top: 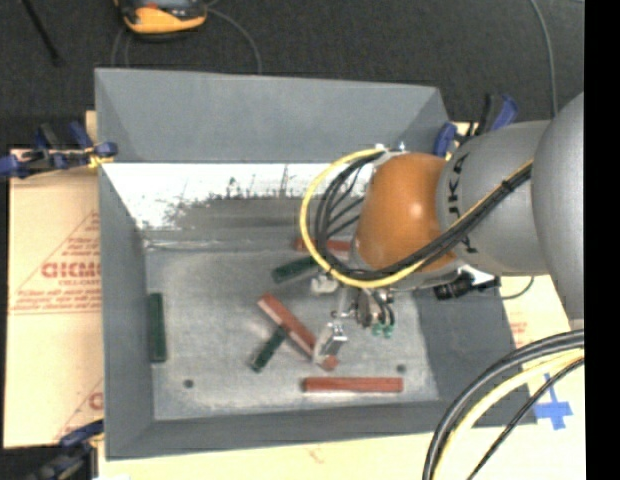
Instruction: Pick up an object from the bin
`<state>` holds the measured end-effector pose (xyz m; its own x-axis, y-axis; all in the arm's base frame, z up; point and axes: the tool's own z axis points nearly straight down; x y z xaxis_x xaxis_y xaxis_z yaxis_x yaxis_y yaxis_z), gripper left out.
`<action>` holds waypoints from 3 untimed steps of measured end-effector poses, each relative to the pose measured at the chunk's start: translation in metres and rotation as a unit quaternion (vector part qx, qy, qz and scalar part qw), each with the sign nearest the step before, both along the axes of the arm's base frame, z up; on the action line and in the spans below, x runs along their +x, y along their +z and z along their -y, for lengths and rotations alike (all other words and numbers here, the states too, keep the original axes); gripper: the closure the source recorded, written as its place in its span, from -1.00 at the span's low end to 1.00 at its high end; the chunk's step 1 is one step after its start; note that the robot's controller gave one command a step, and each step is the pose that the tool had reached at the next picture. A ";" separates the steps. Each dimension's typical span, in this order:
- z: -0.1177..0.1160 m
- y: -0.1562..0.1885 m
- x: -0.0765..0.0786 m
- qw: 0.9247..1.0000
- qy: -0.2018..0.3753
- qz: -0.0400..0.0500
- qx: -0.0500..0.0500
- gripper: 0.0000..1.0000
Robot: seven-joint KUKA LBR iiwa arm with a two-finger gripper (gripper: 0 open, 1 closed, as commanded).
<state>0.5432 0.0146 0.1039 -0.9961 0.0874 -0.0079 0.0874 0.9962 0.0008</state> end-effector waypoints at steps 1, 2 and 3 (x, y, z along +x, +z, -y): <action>-0.014 -0.027 -0.009 0.999 -0.052 -0.002 -0.001 -1.00; -0.028 -0.007 -0.012 0.999 -0.049 -0.003 0.000 -1.00; -0.014 -0.020 -0.006 0.999 -0.052 -0.003 0.001 1.00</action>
Offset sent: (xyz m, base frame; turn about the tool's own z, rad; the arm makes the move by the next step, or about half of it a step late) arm -0.0128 0.0324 -0.0011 0.0989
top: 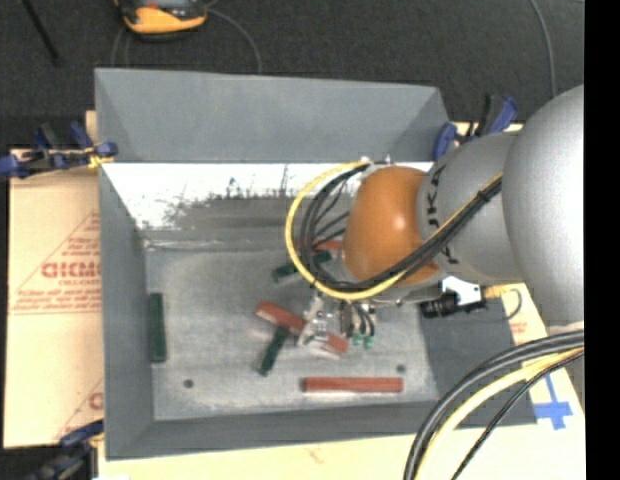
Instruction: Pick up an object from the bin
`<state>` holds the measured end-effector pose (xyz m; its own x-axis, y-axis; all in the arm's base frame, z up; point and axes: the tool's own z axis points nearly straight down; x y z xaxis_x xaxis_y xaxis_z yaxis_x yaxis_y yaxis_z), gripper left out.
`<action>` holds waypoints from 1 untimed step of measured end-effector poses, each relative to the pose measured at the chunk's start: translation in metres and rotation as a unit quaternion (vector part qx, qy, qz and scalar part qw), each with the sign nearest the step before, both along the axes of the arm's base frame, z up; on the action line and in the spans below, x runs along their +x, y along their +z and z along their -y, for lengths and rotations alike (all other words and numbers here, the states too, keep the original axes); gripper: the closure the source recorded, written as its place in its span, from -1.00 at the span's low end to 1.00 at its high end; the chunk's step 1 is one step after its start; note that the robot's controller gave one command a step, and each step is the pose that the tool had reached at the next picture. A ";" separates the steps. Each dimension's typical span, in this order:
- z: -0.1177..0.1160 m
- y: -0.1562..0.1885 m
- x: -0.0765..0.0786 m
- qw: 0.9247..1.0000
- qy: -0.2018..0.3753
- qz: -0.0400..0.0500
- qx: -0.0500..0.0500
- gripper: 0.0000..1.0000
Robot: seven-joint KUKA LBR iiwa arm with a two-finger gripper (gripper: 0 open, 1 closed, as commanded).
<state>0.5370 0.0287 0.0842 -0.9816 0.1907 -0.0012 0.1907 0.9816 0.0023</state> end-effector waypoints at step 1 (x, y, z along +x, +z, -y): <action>0.000 0.000 0.000 1.000 0.000 0.000 0.000 1.00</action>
Offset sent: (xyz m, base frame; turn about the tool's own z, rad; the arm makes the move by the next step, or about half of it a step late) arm 0.0000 0.0000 0.0563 0.0000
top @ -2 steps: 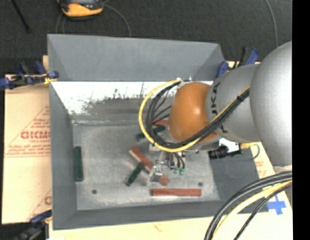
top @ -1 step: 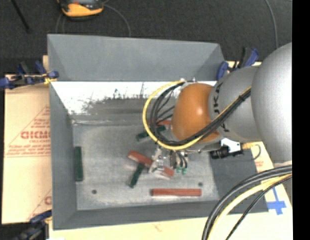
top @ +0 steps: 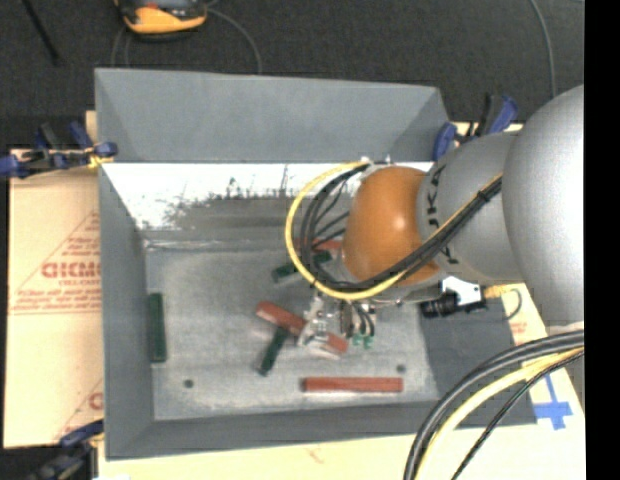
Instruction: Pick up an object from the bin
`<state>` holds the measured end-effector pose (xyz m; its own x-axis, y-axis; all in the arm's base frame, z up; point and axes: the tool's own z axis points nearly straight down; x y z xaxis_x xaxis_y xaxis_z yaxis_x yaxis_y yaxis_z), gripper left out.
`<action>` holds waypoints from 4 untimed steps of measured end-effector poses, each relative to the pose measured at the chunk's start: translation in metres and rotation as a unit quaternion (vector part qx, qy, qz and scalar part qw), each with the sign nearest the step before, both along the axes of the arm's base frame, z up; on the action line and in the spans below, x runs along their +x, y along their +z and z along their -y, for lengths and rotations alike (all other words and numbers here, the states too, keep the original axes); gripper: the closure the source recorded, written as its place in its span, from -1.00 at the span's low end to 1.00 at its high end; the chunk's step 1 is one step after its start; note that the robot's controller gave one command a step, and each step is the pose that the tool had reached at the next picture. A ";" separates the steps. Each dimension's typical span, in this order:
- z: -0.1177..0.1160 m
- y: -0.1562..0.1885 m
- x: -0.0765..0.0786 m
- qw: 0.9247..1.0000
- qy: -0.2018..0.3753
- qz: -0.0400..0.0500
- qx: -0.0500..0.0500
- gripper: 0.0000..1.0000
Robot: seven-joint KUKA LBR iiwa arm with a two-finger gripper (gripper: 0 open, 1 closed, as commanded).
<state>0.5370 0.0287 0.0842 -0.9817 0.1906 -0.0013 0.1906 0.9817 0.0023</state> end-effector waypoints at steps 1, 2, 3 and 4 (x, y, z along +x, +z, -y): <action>0.000 0.003 -0.001 1.000 0.000 0.000 0.000 1.00; 0.001 0.018 -0.002 1.000 0.001 -0.001 -0.001 1.00; 0.000 0.030 -0.001 1.000 0.001 0.001 0.000 1.00; 0.001 0.039 -0.001 1.000 0.001 0.000 0.000 1.00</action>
Offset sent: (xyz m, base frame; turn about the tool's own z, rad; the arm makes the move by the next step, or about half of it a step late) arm 0.0000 0.0001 0.0195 0.0000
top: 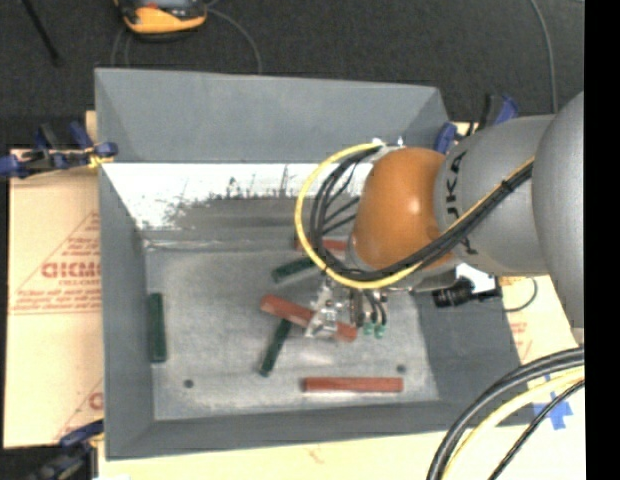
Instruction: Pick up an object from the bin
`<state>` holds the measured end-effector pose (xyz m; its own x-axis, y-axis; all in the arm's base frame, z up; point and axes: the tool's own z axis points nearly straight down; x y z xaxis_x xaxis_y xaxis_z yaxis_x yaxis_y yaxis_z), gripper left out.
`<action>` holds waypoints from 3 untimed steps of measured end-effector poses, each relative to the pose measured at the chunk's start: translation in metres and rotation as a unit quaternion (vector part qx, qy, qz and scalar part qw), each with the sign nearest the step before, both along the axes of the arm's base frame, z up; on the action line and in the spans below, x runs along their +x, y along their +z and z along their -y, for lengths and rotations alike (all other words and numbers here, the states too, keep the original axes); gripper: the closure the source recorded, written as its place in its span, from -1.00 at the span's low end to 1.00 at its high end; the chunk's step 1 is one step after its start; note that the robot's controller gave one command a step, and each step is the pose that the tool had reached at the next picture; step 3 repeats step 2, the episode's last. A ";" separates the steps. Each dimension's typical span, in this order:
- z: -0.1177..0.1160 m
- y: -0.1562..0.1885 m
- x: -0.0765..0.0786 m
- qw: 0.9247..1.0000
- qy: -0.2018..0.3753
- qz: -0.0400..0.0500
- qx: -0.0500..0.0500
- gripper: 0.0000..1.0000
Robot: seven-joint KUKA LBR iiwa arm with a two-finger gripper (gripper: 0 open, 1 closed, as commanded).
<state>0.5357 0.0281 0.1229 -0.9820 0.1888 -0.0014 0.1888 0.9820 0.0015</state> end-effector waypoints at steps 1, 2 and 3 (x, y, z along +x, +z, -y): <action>0.000 0.009 0.000 1.000 0.000 0.001 0.000 1.00; 0.000 0.015 0.001 1.000 0.001 0.001 0.000 1.00; 0.000 0.015 0.001 1.000 0.001 0.001 0.000 1.00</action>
Offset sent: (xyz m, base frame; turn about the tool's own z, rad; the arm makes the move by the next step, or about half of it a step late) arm 0.0000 0.0001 0.0292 0.0000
